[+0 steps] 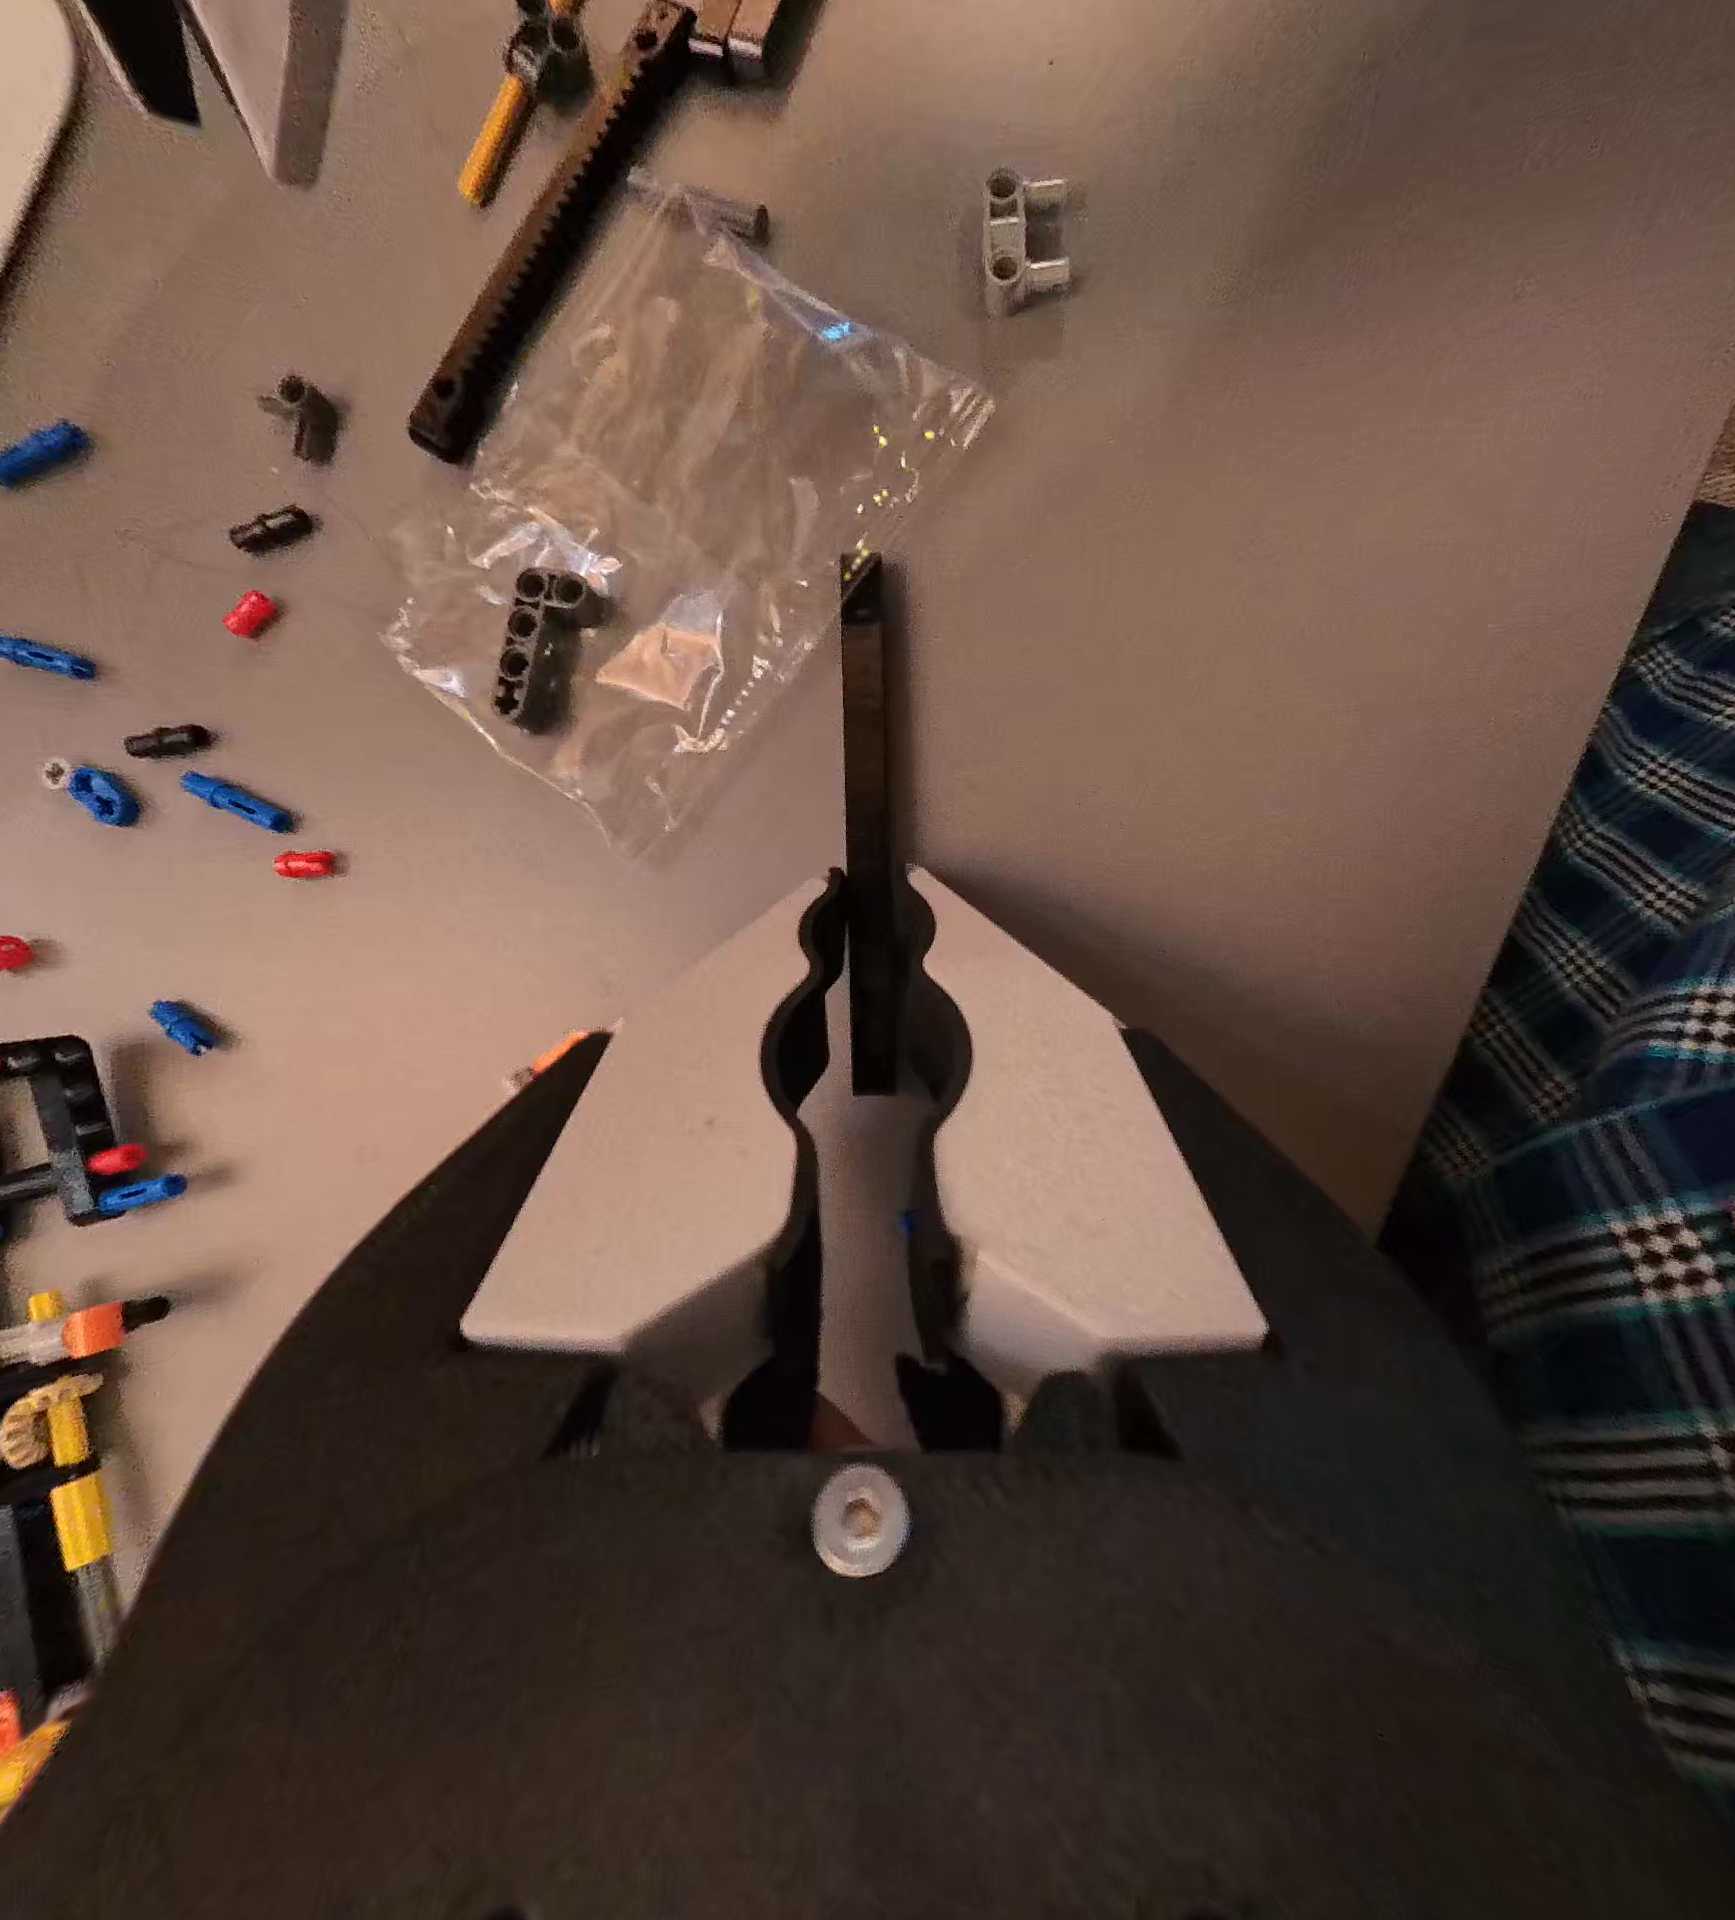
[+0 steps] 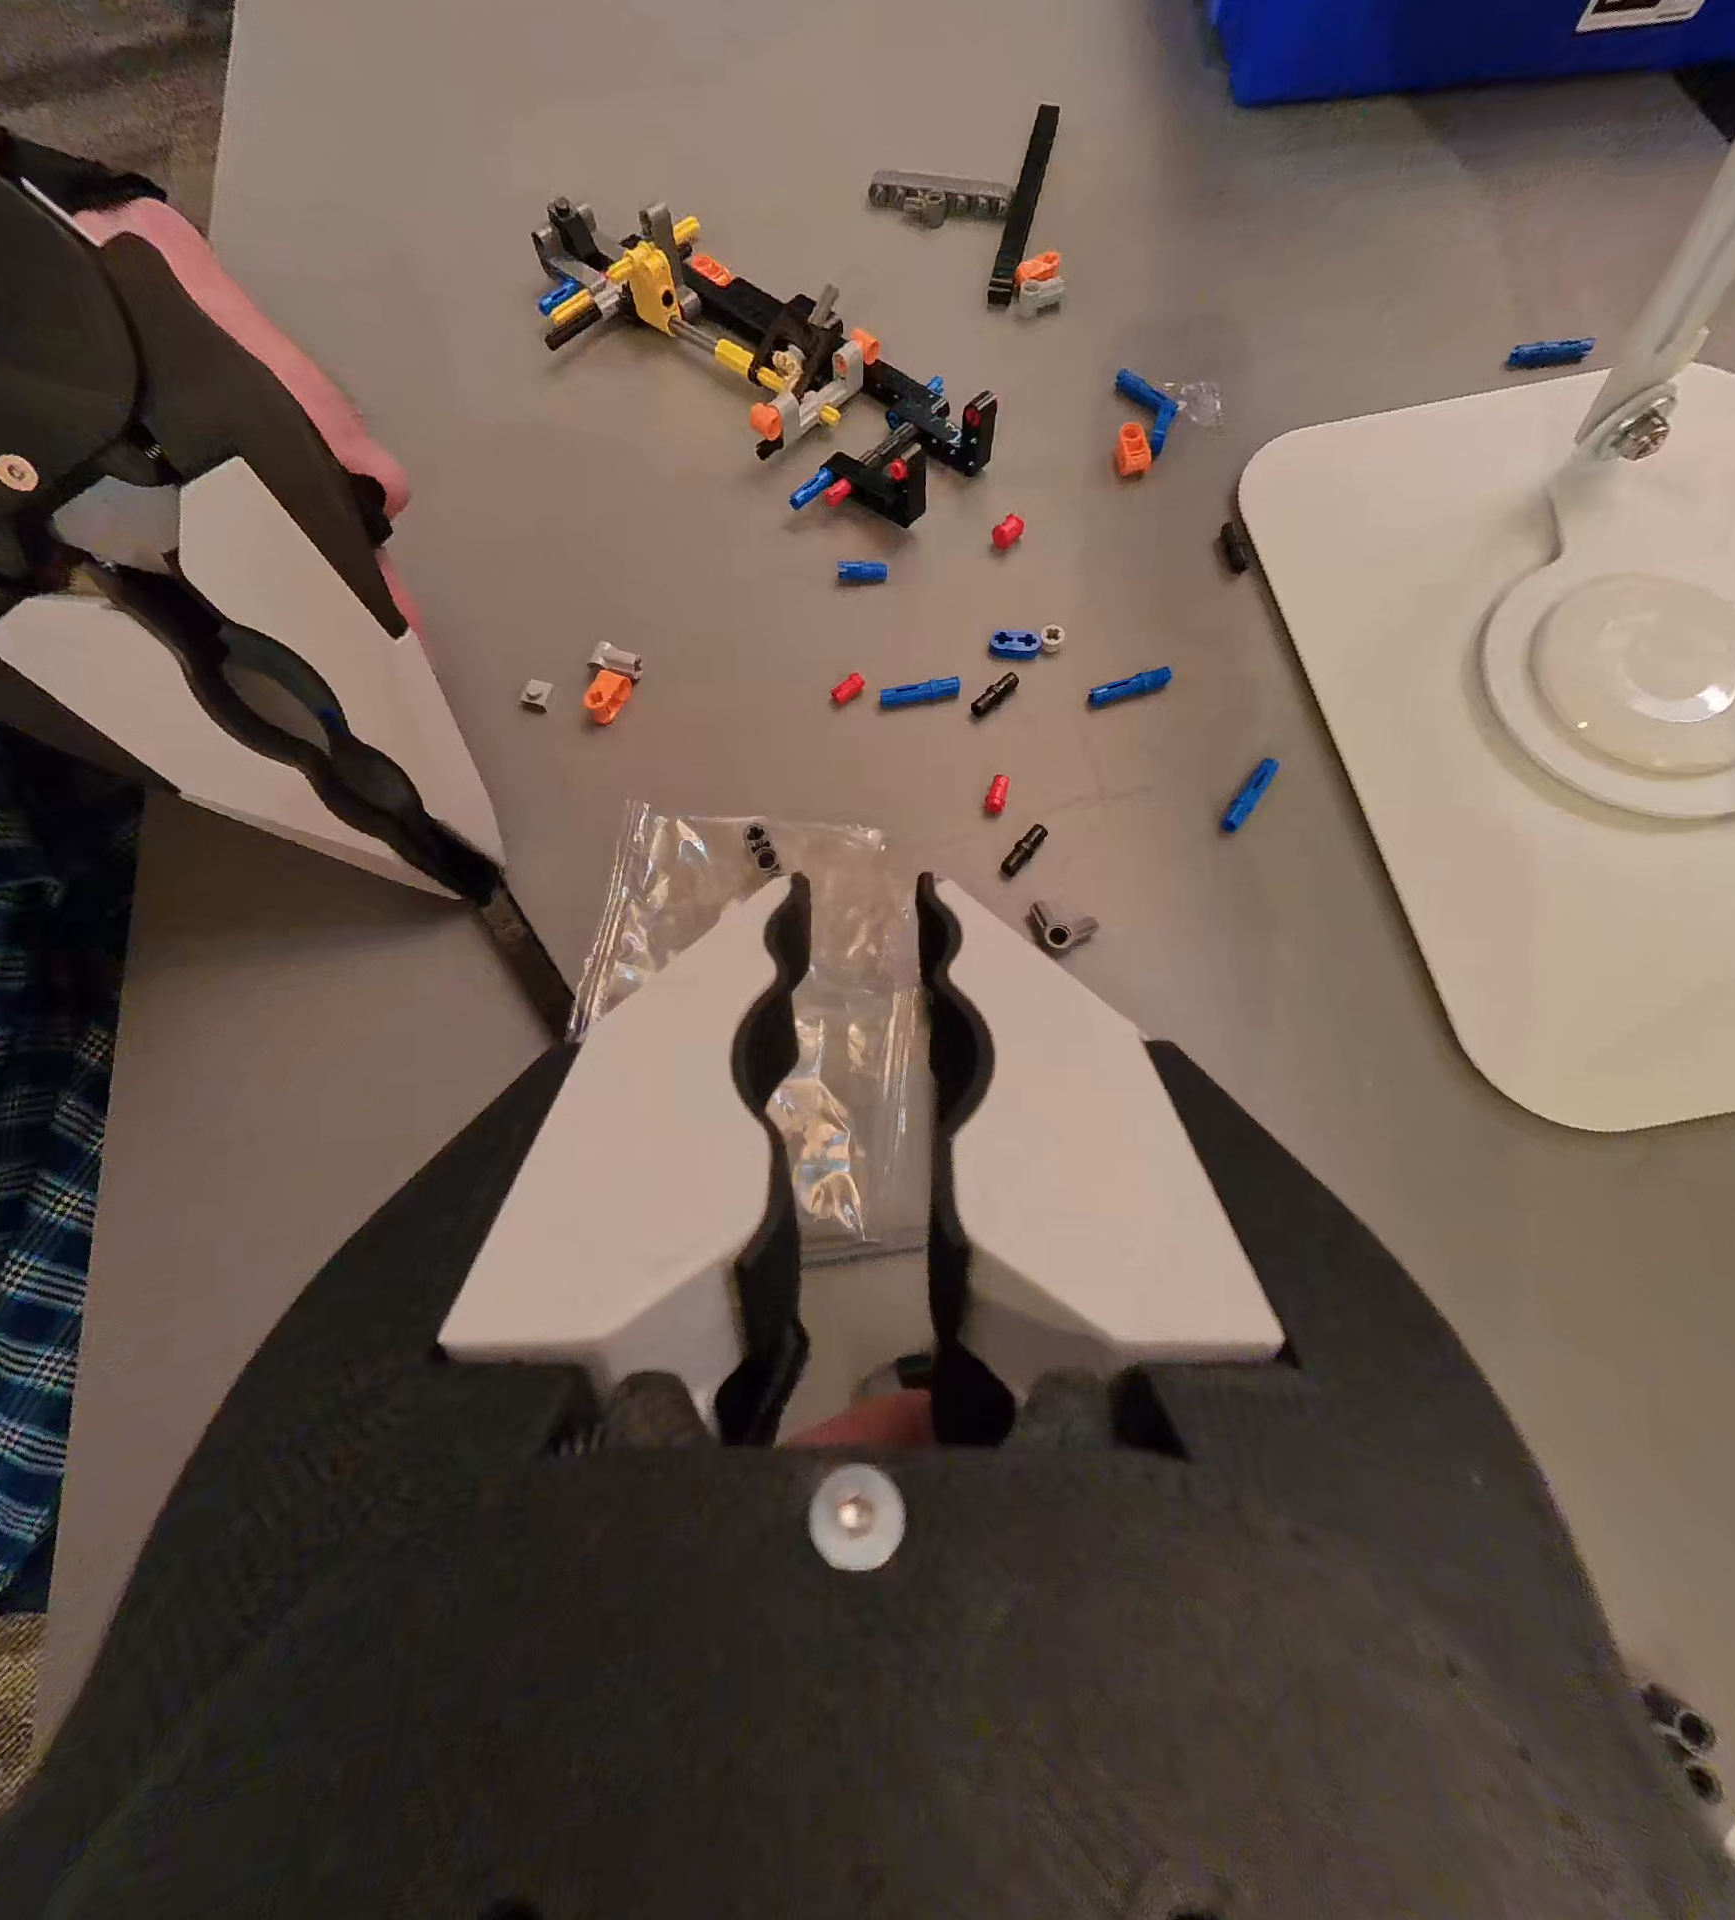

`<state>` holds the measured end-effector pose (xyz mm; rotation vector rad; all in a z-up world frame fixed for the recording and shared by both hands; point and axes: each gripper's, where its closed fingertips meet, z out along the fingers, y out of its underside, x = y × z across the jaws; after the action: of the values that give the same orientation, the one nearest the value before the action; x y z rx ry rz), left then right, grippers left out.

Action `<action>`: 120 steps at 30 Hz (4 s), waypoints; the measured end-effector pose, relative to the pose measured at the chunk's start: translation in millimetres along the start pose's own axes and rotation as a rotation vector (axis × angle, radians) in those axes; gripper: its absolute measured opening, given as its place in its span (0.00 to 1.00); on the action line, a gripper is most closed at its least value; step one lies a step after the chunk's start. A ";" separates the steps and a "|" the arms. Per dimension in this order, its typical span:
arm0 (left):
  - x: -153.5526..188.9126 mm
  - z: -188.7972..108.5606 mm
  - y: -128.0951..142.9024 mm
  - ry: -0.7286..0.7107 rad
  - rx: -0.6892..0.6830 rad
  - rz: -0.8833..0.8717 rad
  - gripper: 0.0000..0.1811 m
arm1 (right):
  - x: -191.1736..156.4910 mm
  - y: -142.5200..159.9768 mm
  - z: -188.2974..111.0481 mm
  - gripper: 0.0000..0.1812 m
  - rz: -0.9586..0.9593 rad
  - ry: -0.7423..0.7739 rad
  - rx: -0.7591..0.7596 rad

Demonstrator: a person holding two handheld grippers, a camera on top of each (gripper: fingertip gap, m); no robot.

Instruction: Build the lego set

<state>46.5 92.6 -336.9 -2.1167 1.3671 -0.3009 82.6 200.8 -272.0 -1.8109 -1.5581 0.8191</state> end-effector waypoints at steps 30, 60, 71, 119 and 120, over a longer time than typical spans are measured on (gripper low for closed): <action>-0.1 -20.2 -50.2 -0.355 0.178 0.559 0.10 | -94.8 51.8 -1.4 0.04 -0.176 -0.114 -0.082; 6.8 2.6 -14.6 -0.272 0.019 0.427 0.02 | 20.0 16.8 60.6 0.12 -0.097 0.089 -0.196; -3.2 -7.3 -15.7 -0.261 0.055 0.360 0.06 | 36.4 15.4 84.3 0.03 -0.062 0.104 -0.238; -101.7 -65.1 -106.6 -0.799 0.375 0.510 0.01 | -26.3 -69.2 -19.4 0.07 0.457 -0.387 0.561; -100.7 -64.9 -107.5 -0.797 0.377 0.518 0.01 | -26.0 -70.2 -19.4 0.07 0.455 -0.386 0.563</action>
<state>51.0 190.3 -209.1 -1.2759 1.1742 0.4257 51.4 182.7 -203.6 -1.6458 -0.9626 1.7094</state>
